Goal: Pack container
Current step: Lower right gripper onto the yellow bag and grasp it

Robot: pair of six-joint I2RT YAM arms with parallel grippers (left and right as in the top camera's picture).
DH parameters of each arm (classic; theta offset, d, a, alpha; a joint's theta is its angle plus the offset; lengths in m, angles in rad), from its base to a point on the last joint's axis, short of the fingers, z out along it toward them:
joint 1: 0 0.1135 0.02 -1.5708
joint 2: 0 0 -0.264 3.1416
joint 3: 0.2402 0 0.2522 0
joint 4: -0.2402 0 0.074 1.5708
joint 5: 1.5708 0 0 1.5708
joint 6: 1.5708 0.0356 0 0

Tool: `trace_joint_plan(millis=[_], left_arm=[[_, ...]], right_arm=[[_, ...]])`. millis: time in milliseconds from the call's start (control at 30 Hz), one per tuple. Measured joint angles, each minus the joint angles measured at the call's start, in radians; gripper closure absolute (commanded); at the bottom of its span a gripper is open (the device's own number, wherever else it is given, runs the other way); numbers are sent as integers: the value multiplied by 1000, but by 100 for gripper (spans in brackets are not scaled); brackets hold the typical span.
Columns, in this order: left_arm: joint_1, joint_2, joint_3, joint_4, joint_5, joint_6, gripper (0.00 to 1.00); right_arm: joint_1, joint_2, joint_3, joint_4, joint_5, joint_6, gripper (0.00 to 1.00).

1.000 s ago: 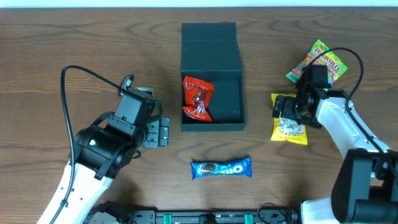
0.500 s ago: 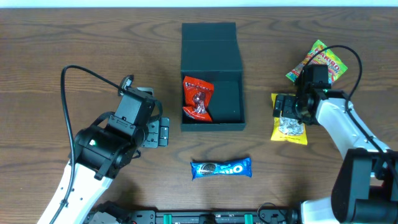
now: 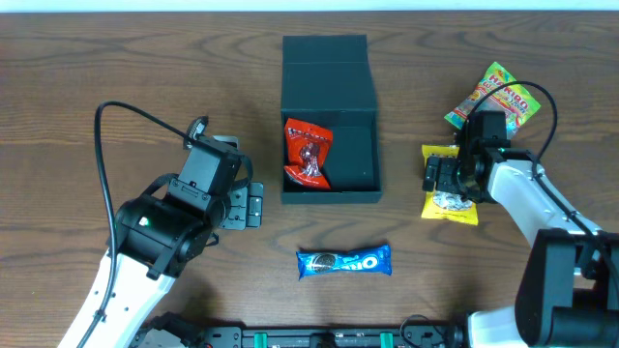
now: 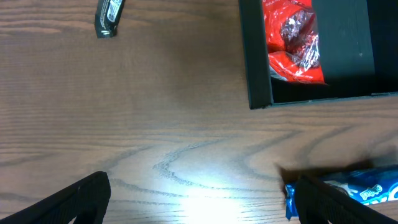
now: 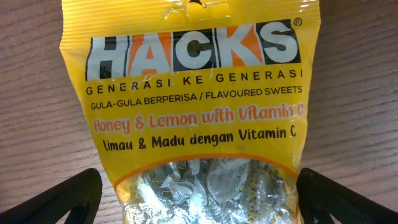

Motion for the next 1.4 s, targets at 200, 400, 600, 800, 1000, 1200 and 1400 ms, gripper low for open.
trace_joint_plan(millis=[200, 400, 600, 800, 1000, 1200, 1400], left_arm=[[0, 0, 0, 0, 0, 0, 4], [0, 0, 0, 0, 0, 0, 5], [0, 0, 0, 0, 0, 0, 5], [0, 0, 0, 0, 0, 0, 5], [0, 0, 0, 0, 0, 0, 5], [0, 0, 0, 0, 0, 0, 5], [0, 0, 0, 0, 0, 0, 5]], right_arm=[[0, 0, 0, 0, 2, -3, 12], [0, 0, 0, -2, 2, 0, 12], [0, 0, 0, -2, 2, 1, 11], [0, 0, 0, -1, 2, 1, 15], [0, 0, -1, 0, 2, 5, 33], [0, 0, -2, -1, 2, 8, 29], [0, 0, -2, 0, 2, 8, 42]])
